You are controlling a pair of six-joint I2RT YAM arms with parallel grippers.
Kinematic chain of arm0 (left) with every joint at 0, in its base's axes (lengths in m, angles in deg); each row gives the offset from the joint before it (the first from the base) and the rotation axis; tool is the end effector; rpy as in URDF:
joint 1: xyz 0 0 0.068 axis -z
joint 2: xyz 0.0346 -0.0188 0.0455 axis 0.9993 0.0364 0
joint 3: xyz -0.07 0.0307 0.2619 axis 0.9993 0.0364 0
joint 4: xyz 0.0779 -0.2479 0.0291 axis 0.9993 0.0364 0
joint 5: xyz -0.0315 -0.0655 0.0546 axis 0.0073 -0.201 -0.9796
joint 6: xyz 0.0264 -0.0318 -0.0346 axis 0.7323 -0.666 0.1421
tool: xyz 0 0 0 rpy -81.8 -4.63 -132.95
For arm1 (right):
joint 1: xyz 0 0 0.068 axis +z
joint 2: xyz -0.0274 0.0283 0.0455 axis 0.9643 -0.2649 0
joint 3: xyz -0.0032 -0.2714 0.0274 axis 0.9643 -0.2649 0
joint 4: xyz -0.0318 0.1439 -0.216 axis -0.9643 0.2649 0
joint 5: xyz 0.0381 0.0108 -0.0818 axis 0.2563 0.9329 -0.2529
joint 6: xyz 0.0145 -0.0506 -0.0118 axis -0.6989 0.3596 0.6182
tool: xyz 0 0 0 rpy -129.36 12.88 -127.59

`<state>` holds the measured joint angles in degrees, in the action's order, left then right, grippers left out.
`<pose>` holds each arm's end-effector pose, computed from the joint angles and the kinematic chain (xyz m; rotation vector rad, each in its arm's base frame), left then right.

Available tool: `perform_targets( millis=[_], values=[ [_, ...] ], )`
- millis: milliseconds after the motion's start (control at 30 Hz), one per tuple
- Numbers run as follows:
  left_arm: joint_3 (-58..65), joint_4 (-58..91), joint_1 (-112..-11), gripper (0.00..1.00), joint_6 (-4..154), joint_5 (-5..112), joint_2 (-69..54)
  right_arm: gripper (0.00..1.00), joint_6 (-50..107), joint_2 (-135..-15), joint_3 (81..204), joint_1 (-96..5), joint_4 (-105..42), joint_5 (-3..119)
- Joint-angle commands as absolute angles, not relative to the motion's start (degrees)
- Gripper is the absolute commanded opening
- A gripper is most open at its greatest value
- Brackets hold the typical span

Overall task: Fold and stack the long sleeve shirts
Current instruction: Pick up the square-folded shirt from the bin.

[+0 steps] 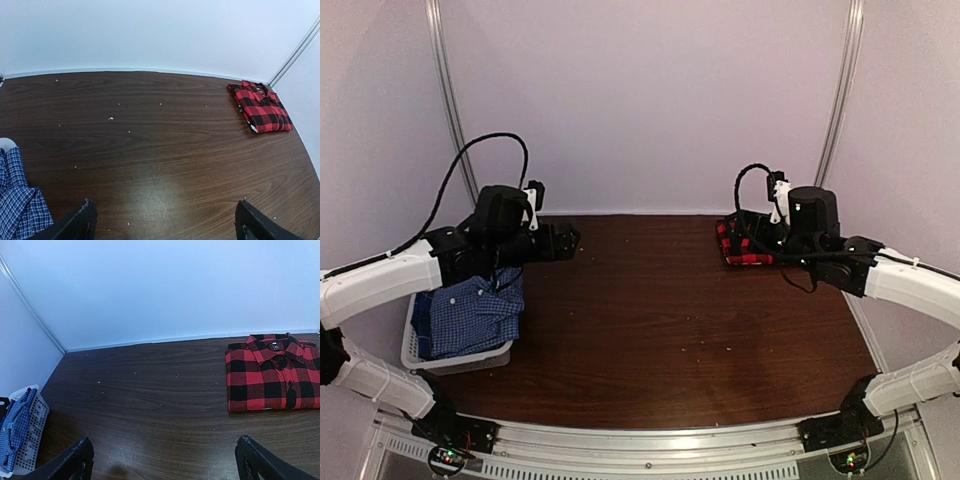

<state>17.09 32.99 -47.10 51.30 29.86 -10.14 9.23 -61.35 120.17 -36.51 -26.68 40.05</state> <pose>0.2248 -0.1817 0.3127 -0.0619 2.0912 -0.5467 0.2190 0.1639 0.3210 -0.0818 1.9416 0.5854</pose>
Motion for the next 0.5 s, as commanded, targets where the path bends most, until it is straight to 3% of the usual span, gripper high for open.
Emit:
perform_targets(
  millis=[0,267,467],
  values=[
    [17.8,35.7,-47.4,0.98,49.6,26.7,-11.6,1.0,8.4,-61.3,120.1,-36.4,-28.0,40.4],
    [17.3,50.2,-50.2,0.98,39.3,16.0,-12.7,1.0,8.4,-60.3,119.0,-36.5,-28.6,40.3],
    [21.1,55.6,-56.6,0.98,34.7,18.0,-13.1,1.0,8.4,-60.3,118.8,-36.4,-28.2,40.7]
  ],
)
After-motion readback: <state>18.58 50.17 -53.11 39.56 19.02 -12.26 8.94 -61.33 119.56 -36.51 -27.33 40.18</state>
